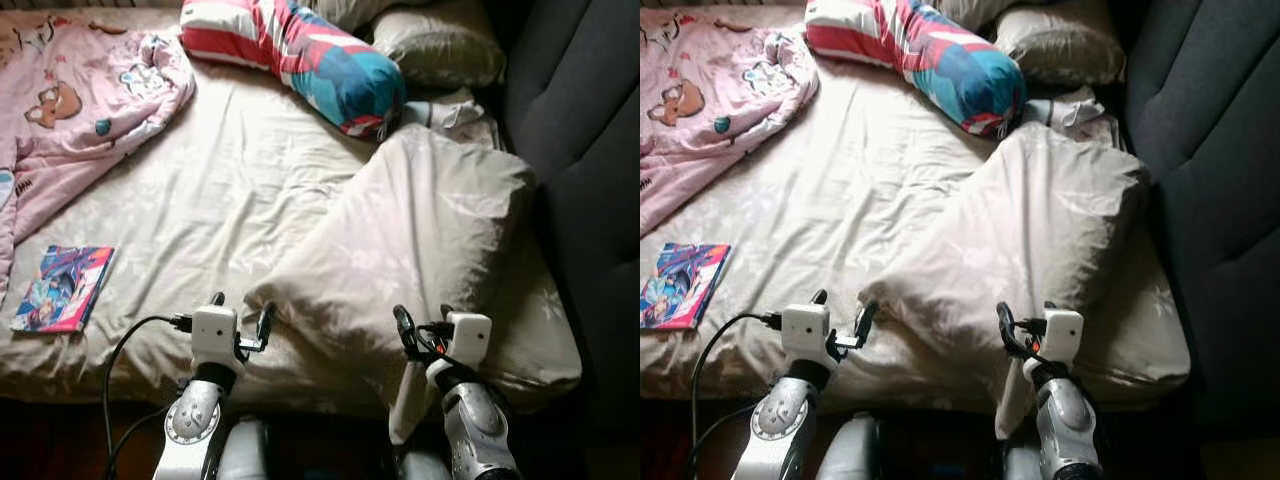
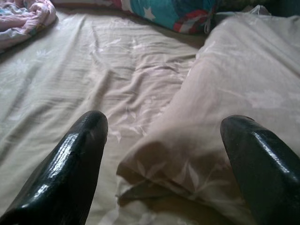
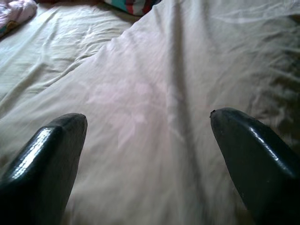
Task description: Clean up the room
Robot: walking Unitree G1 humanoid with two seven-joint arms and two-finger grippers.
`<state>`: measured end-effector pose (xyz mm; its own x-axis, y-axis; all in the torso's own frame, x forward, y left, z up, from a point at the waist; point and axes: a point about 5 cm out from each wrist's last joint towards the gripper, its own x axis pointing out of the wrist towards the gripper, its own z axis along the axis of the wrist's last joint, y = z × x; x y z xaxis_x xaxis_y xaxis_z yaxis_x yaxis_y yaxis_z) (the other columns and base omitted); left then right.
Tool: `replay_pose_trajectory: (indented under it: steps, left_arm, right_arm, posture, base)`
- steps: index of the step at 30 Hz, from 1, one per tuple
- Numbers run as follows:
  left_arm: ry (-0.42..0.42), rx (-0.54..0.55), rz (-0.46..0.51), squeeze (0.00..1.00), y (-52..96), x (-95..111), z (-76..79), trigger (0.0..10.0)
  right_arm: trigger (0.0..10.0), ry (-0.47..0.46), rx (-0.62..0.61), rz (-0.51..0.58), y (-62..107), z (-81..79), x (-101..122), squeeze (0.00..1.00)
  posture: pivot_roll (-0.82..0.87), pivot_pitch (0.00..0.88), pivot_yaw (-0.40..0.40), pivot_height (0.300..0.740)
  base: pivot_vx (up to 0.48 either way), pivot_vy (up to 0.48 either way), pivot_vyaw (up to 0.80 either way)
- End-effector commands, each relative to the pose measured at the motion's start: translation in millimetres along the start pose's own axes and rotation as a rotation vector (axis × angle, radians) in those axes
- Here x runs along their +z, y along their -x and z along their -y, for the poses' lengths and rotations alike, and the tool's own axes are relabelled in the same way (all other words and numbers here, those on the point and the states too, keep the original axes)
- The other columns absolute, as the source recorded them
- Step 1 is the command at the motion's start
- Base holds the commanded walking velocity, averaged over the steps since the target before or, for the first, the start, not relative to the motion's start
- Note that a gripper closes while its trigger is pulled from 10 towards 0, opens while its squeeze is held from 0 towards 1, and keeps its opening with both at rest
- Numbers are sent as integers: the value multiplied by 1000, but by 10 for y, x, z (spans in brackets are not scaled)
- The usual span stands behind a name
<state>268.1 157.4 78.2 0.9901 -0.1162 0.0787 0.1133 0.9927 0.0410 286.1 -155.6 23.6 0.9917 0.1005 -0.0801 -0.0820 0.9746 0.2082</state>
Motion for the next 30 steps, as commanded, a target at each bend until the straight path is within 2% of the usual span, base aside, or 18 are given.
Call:
replay_pose_trajectory:
  steps: [1,3,9,17,18,19,20,24,26,30]
  left_arm:
    - [11,3,-7,0,29,-18,-16,10000]
    - [12,-2,-11,0,35,-30,-7,10000]
    - [7,-16,-16,0,41,-43,15,10000]
    - [5,-22,-20,0,48,-46,21,10000]
    - [6,-23,-20,0,48,-46,21,10000]
    - [5,-24,-21,0,49,-45,21,10000]
    - [5,-25,-21,0,50,-45,21,10000]
    - [1,-29,-24,0,52,-46,14,10000]
    - [-1,-30,-24,0,50,-45,14,10000]
    - [-2,-33,-24,0,45,-44,13,10000]
  right_arm:
    - [10000,-16,-28,-19,31,23,-45,0]
    - [10000,-47,-57,-9,30,38,-36,0]
    - [10000,-61,-112,8,9,104,16,0]
    - [10000,-76,-196,-48,12,215,-20,0]
    - [10000,-86,-196,-50,9,216,-22,27]
    - [10000,-92,-197,-62,-1,219,-24,725]
    - [10000,-100,-204,-68,-9,223,-24,1000]
    - [10000,-173,-249,-67,-96,258,45,1000]
    - [10000,-208,-221,-81,-144,238,65,1000]
    - [10000,-221,-177,-59,-194,203,124,1000]
  posture:
    - [-36,232,6,643]
    - [-34,232,6,643]
    - [-34,231,5,643]
    - [-32,234,6,643]
    - [-31,235,6,643]
    - [-31,235,6,643]
    - [-30,235,7,643]
    - [-29,236,9,643]
    - [-28,234,10,643]
    - [-22,232,10,643]
  base:
    - [0,0,0]
    - [0,0,0]
    - [0,0,0]
    - [0,0,0]
    - [0,0,0]
    - [0,0,0]
    - [0,0,0]
    - [0,0,0]
    - [0,0,0]
    - [0,0,0]
